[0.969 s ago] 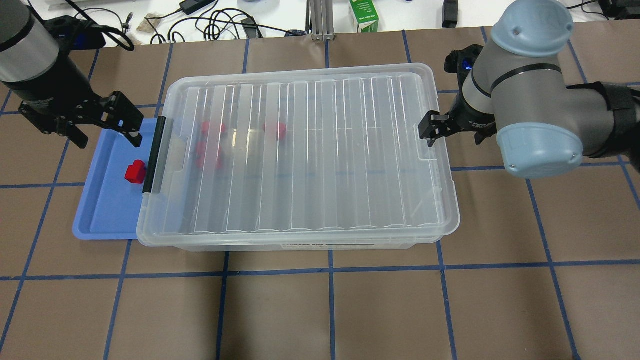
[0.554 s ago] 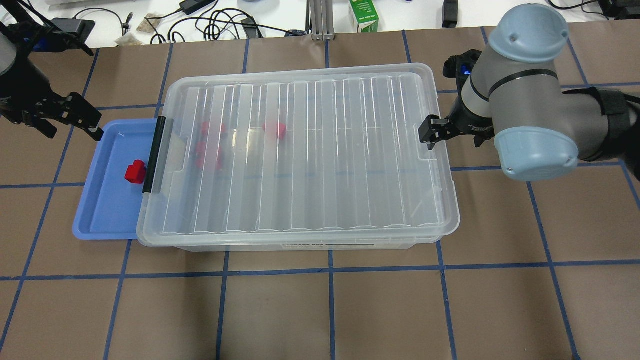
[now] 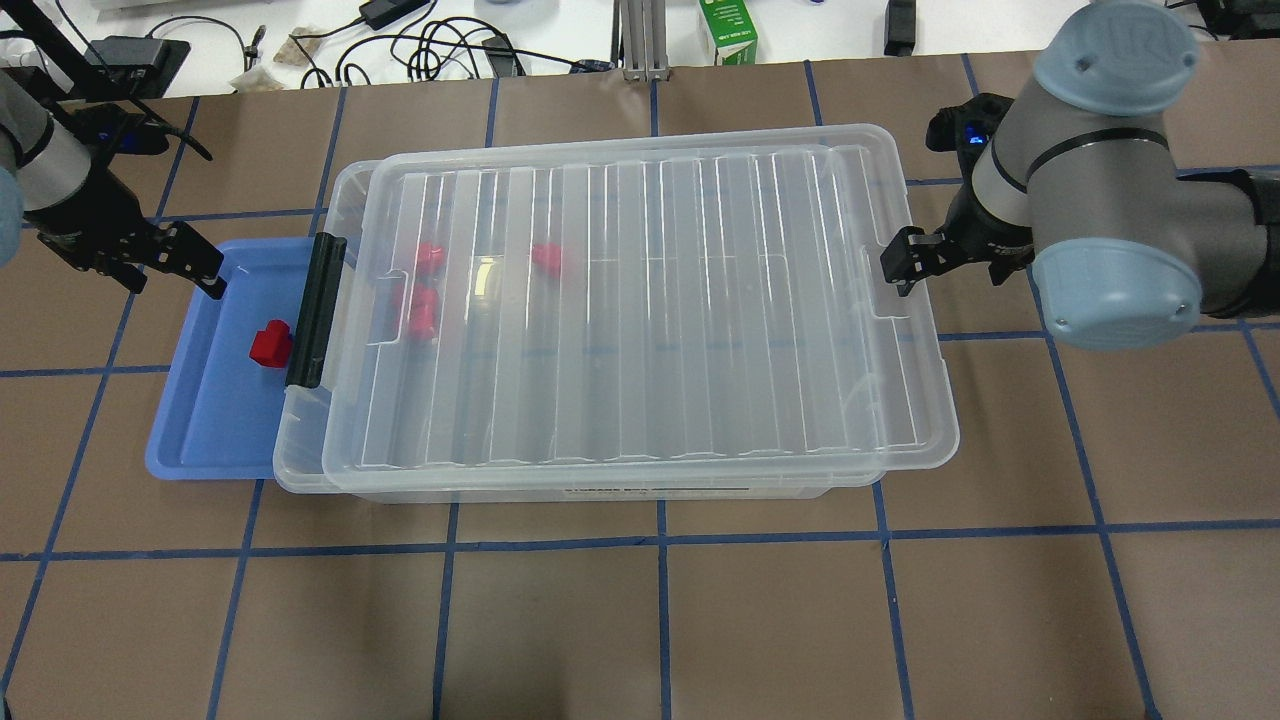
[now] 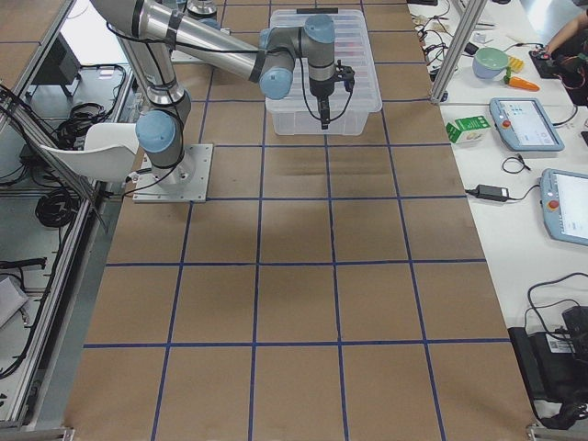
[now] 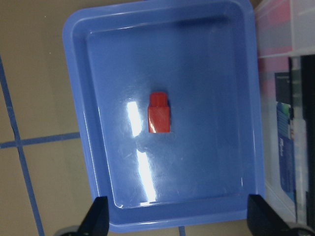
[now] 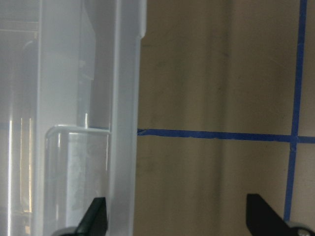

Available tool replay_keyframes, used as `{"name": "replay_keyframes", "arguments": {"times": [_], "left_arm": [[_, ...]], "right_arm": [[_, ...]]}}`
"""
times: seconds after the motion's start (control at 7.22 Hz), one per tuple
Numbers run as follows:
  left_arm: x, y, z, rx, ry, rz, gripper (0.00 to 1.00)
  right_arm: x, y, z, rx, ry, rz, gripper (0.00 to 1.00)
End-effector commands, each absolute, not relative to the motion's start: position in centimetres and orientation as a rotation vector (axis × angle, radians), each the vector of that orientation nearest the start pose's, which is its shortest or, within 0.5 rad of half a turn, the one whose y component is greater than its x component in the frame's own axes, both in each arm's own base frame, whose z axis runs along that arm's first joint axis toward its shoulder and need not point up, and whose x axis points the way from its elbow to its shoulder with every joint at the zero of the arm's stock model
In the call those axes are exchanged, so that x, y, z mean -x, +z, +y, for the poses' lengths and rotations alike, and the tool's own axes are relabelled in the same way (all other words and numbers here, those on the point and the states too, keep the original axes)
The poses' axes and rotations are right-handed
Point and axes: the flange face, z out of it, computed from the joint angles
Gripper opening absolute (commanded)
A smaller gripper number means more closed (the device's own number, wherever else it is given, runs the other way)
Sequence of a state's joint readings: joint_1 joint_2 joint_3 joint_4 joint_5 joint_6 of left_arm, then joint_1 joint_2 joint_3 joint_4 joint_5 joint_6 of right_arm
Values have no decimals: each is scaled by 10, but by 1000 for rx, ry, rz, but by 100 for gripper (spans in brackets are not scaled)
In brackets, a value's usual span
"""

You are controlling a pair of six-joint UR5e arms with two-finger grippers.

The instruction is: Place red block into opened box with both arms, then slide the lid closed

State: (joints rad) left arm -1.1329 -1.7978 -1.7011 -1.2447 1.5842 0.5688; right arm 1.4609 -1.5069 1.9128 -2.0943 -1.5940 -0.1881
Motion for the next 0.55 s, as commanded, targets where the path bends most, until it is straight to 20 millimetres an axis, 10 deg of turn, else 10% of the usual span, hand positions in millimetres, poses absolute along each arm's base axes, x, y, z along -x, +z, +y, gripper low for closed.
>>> {"name": "replay_keyframes", "arguments": {"times": [0.0,0.42], "left_arm": [[-124,301,-576,-211,74,3147,100],[-131,253,-592,-226,105,3163,100]], "right_arm": [[-43,347,-511,159,-174,3186,100],[-17,352,-513,221,-166,3239,100]]}}
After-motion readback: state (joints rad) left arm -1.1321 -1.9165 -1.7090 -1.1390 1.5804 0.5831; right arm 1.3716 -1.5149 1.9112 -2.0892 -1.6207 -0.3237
